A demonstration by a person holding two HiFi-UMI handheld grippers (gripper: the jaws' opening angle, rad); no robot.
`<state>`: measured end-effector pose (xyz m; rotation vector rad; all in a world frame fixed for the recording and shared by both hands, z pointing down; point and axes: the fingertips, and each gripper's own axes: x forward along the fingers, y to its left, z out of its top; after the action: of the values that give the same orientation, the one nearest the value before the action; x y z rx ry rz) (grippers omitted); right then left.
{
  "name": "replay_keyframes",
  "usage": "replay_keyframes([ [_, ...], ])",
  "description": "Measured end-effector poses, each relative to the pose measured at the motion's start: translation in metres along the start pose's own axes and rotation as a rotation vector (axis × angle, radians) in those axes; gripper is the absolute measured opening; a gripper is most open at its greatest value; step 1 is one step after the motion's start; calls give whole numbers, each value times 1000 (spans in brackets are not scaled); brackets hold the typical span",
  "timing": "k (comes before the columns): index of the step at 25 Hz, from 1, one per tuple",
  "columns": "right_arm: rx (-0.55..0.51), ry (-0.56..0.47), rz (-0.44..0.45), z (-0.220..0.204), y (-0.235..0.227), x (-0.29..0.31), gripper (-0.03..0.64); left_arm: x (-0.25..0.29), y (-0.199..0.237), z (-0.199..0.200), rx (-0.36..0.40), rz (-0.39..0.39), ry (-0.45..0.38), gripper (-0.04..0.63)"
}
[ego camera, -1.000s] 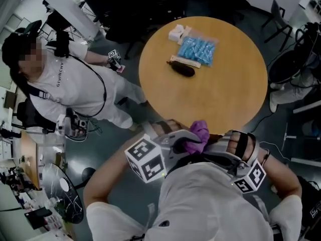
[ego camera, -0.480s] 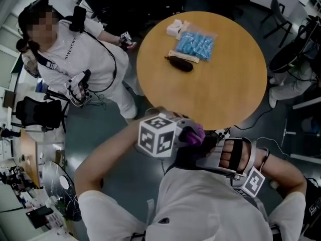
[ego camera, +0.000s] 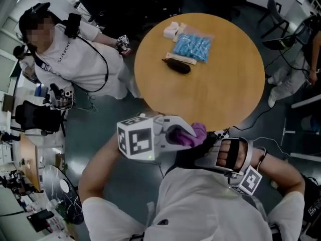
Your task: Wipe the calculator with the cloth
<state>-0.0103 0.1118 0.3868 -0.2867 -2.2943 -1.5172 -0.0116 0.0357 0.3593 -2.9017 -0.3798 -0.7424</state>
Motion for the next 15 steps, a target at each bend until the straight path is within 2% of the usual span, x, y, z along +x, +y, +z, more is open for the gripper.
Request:
replay_keyframes([
  [2,12,-6,1,-3,0,3,57,-11,-5,34,32,-8,-51,51],
  [4,17,-19,2,0,-2,4,56,-16,-12,49,37,-33,-64,51],
  [7,12,-46,0,8,-7,3,55,-11,-15,38,29,-66,-34,51],
  [15,-7,-82,-7,16,-16,-2,57,17,-23,6,-73,-202,-8,51],
])
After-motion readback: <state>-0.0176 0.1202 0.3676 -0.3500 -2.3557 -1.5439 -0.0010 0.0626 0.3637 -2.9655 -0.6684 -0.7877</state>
